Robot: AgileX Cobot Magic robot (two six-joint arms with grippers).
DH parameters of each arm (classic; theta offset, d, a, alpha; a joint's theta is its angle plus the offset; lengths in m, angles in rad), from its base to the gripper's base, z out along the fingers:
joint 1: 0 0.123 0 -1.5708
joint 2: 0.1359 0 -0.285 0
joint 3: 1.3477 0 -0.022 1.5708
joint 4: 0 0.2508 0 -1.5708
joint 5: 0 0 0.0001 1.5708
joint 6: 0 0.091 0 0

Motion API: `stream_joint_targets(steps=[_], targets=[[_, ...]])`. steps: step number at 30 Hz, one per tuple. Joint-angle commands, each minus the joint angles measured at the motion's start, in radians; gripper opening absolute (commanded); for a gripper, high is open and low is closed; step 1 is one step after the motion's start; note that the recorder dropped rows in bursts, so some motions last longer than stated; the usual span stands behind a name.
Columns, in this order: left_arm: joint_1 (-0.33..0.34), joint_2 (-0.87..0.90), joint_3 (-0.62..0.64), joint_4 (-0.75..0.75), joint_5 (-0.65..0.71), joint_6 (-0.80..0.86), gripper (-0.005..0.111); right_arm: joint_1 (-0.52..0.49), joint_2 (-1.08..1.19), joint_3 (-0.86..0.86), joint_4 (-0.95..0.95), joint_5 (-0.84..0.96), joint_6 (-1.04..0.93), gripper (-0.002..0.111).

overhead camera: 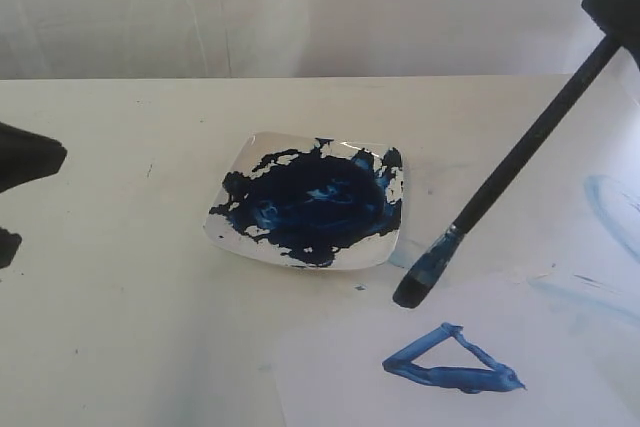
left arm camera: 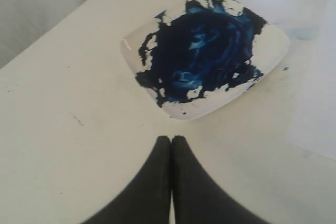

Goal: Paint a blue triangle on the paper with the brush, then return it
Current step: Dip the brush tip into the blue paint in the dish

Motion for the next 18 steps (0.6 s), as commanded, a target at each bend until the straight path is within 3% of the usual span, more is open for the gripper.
stream_joint_targets(steps=[1, 5, 11, 18], targets=[[0.004, -0.059, 0.128, -0.010, -0.166, -0.013, 0.000, -0.002, -0.006, -0.006, -0.002, -0.060, 0.076, 0.000], [0.002, -0.080, 0.173, -0.078, -0.266, -0.013, 0.000, -0.002, 0.003, -0.006, 0.100, -0.060, 0.103, 0.000], [0.002, -0.081, 0.173, -0.122, -0.265, -0.013, 0.000, -0.002, 0.108, -0.036, 0.325, -0.065, 0.100, 0.000], [0.002, -0.081, 0.173, -0.122, -0.259, -0.013, 0.000, -0.002, 0.323, -0.171, 0.374, -0.116, 0.100, 0.000]])
